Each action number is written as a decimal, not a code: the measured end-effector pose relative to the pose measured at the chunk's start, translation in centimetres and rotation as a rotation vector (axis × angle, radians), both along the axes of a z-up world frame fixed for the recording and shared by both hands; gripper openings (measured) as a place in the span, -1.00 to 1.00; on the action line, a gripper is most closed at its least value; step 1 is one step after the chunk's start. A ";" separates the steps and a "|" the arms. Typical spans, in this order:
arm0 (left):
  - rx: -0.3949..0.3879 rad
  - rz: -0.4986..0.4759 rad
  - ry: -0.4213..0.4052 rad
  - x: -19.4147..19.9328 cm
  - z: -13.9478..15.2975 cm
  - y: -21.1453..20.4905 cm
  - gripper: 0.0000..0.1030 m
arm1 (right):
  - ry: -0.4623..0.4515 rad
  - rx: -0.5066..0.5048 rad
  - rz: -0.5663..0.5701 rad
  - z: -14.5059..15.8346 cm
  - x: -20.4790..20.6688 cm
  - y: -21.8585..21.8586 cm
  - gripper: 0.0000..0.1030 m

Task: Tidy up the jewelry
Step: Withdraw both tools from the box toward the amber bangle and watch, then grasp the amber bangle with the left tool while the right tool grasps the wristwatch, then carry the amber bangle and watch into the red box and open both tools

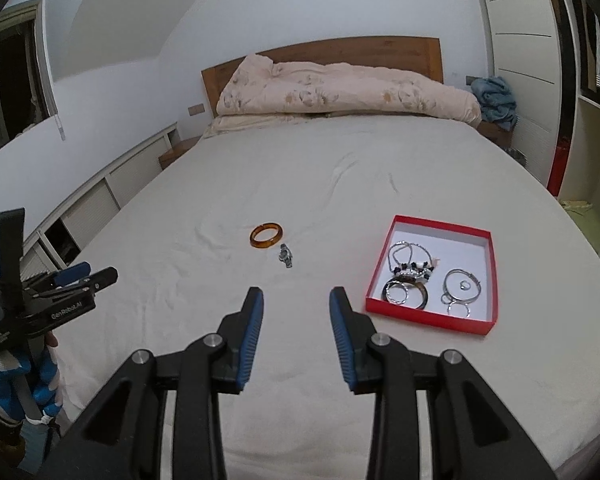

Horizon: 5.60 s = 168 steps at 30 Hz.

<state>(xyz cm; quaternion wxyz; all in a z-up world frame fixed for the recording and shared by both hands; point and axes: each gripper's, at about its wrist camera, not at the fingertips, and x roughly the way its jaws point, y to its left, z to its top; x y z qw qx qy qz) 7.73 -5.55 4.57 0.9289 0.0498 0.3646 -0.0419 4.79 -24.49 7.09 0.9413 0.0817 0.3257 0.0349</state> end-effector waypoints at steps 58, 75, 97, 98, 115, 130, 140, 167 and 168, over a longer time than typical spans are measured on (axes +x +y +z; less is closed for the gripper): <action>-0.032 -0.038 0.209 24.2 -11.7 -0.1 0.28 | 0.213 -0.041 0.123 -14.9 25.5 4.9 -0.22; -0.086 -0.158 0.303 32.2 -16.3 -6.2 0.03 | 0.287 0.032 0.180 -20.5 31.1 5.2 -0.21; -0.034 -0.203 0.301 29.4 -15.9 -7.3 -0.81 | 0.245 0.024 0.249 -19.2 29.3 5.5 -0.58; -0.035 -0.203 0.301 29.2 -15.7 -7.4 -0.81 | 0.241 0.035 0.246 -18.7 29.1 5.2 -0.58; -0.060 -0.321 0.246 24.7 -8.2 -15.2 -0.81 | 0.122 0.070 0.077 -10.2 23.4 -4.3 -0.58; -0.058 -0.547 0.261 22.1 -8.5 -30.3 -0.81 | 0.133 -0.028 -0.206 -10.5 19.8 -18.8 -0.58; 0.002 -0.597 0.286 20.8 -11.6 -34.7 -0.81 | 0.173 -0.028 -0.248 -13.6 21.1 -23.1 -0.58; 0.056 -0.631 0.322 21.2 -14.6 -35.8 -0.81 | 0.245 -0.043 -0.223 -17.2 22.4 -24.3 -0.58; 0.056 -0.632 0.324 21.3 -14.7 -35.9 -0.81 | 0.251 -0.045 -0.219 -17.3 22.5 -24.3 -0.58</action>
